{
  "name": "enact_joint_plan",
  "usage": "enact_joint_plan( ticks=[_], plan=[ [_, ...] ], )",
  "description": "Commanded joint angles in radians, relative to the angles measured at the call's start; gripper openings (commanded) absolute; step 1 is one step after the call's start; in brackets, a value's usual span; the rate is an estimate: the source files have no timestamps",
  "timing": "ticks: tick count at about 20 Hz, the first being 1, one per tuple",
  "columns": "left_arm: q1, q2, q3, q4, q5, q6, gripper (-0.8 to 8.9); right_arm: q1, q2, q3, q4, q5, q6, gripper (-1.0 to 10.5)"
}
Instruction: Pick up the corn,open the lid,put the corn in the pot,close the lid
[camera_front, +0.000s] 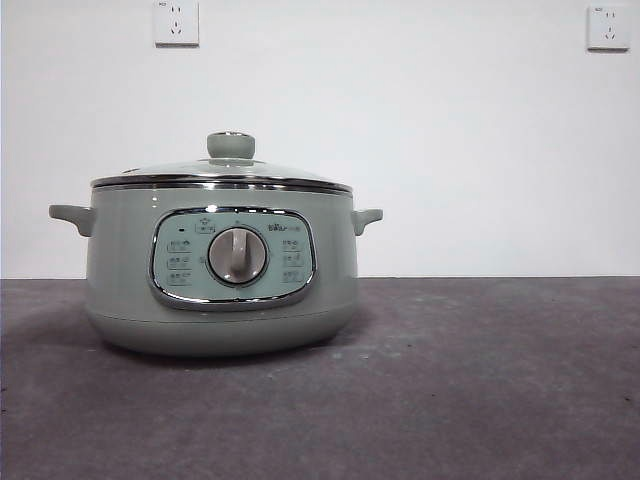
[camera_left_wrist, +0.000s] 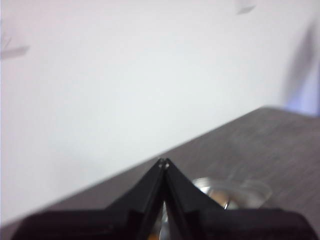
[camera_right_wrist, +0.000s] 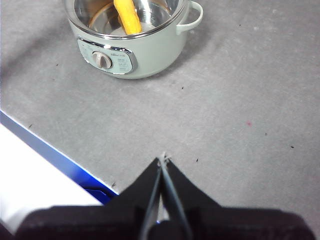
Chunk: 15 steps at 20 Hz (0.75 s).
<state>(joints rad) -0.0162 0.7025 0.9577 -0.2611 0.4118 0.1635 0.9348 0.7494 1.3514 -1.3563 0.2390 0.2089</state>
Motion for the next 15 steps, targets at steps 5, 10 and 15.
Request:
enact_joint_plan(
  ticks=[5,10,15],
  plan=[
    [0.068,-0.341,-0.491,0.083,-0.198,-0.015,-0.03,0.002,-0.001,-0.01,-0.027,0.005,-0.003,0.0],
    [0.072,-0.55,-0.729,0.083,-0.27,-0.085,-0.03,0.002,-0.001,-0.01,-0.027,0.005,-0.003,0.0],
    [0.08,-0.647,-0.877,0.082,-0.286,-0.127,-0.03,0.002,-0.001,-0.01,-0.027,0.005,-0.003,0.0]
  ],
)
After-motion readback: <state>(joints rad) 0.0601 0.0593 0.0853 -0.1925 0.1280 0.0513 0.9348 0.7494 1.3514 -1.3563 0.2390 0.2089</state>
